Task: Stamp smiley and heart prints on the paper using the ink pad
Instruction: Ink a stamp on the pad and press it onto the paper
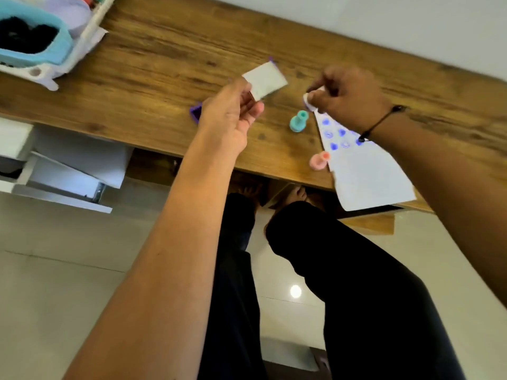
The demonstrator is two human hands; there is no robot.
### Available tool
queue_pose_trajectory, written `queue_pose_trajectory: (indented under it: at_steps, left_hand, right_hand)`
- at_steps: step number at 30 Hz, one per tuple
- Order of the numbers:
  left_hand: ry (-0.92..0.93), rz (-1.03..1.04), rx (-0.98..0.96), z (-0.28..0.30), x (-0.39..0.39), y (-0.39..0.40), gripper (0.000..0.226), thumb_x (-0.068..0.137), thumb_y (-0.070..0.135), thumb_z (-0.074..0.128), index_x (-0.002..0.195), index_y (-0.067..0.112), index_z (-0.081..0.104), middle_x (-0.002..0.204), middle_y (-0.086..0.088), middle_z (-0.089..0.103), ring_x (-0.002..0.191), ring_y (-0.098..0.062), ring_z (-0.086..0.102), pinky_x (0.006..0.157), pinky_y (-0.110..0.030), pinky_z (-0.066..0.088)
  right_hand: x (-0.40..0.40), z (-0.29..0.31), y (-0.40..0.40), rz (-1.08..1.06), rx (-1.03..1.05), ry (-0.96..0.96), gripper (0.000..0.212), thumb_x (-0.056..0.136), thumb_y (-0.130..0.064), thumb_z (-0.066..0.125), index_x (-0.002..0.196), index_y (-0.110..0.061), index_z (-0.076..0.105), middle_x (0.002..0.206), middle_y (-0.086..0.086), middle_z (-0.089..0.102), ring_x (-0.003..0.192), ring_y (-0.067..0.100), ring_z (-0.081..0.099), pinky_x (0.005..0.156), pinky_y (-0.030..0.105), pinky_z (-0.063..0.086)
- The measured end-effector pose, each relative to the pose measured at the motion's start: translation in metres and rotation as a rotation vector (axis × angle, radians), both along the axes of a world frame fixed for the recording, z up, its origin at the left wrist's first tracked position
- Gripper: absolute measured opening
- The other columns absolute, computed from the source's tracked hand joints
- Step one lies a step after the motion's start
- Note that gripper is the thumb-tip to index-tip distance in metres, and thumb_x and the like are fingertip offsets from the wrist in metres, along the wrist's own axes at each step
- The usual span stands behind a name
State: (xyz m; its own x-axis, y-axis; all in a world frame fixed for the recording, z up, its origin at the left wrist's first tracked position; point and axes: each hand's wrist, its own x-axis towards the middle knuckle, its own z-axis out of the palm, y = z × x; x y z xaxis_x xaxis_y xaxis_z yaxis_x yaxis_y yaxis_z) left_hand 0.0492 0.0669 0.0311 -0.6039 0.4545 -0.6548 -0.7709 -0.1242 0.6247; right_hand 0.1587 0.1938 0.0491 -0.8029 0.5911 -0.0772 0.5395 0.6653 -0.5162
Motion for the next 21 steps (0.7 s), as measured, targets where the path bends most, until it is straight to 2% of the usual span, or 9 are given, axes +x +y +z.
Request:
queue_pose_trajectory:
  at_steps: [3,4,7,9,12,16,18,21]
  left_hand:
    - [0.013,-0.084,0.018,0.004,0.019,0.017,0.021,0.087,0.003,0.053,0.066,0.003,0.054,0.067,-0.011,0.052,0.059,-0.017,0.05,0.045,-0.017,0.049]
    - [0.018,-0.104,0.027,0.006,0.027,0.022,0.023,0.087,0.003,0.053,0.064,0.004,0.053,0.066,-0.01,0.052,0.058,-0.017,0.05,0.046,-0.018,0.05]
    - [0.032,-0.156,0.03,0.009,0.045,0.034,0.024,0.086,0.003,0.055,0.062,0.004,0.053,0.065,-0.01,0.052,0.057,-0.017,0.051,0.051,-0.019,0.052]
    - [0.045,-0.19,0.004,0.01,0.053,0.039,0.023,0.085,0.003,0.056,0.063,0.003,0.054,0.065,-0.01,0.053,0.059,-0.017,0.053,0.053,-0.02,0.053]
    - [0.062,-0.204,-0.022,0.009,0.056,0.043,0.022,0.085,0.002,0.055,0.063,0.003,0.054,0.064,-0.01,0.054,0.057,-0.016,0.053,0.053,-0.02,0.053]
    - [0.08,-0.236,-0.043,0.008,0.057,0.045,0.022,0.085,0.002,0.055,0.064,0.003,0.054,0.065,-0.01,0.054,0.059,-0.017,0.054,0.055,-0.02,0.053]
    - [0.087,-0.244,-0.047,0.008,0.057,0.044,0.021,0.085,0.003,0.055,0.065,0.003,0.054,0.067,-0.01,0.054,0.061,-0.017,0.054,0.054,-0.02,0.053]
    - [0.101,-0.243,-0.042,0.006,0.057,0.043,0.019,0.085,0.002,0.056,0.066,0.002,0.054,0.068,-0.011,0.054,0.062,-0.019,0.054,0.052,-0.02,0.053]
  right_hand:
    - [0.038,0.005,0.017,-0.091,-0.019,-0.034,0.019,0.084,-0.017,0.058,0.096,-0.004,0.065,0.096,0.026,0.068,0.077,0.029,0.062,0.076,0.037,0.048]
    - [0.05,0.003,0.019,-0.122,-0.017,-0.051,0.019,0.084,-0.018,0.059,0.096,-0.004,0.065,0.096,0.024,0.069,0.082,0.031,0.062,0.073,0.035,0.047]
    - [0.077,-0.012,0.017,-0.164,0.021,-0.083,0.019,0.081,-0.021,0.062,0.095,-0.007,0.066,0.097,0.014,0.069,0.082,0.019,0.056,0.066,0.023,0.035]
    - [0.085,-0.027,0.009,-0.128,0.058,-0.095,0.02,0.082,-0.019,0.061,0.096,-0.006,0.065,0.099,0.013,0.069,0.087,0.023,0.058,0.062,0.018,0.026]
    - [0.089,-0.045,0.001,-0.063,0.105,-0.102,0.02,0.084,-0.017,0.057,0.097,-0.003,0.063,0.099,0.017,0.068,0.092,0.033,0.06,0.068,0.027,0.034]
    - [0.089,-0.058,-0.001,-0.013,0.2,-0.139,0.021,0.086,-0.016,0.055,0.1,-0.001,0.058,0.099,0.022,0.066,0.092,0.037,0.058,0.07,0.033,0.039]
    - [0.089,-0.064,-0.003,0.034,0.243,-0.182,0.024,0.087,-0.017,0.054,0.105,0.0,0.055,0.103,0.024,0.065,0.095,0.04,0.057,0.07,0.034,0.04]
    - [0.087,-0.069,-0.006,0.091,0.324,-0.216,0.026,0.088,-0.017,0.052,0.106,0.001,0.049,0.101,0.028,0.061,0.095,0.043,0.054,0.062,0.037,0.034]
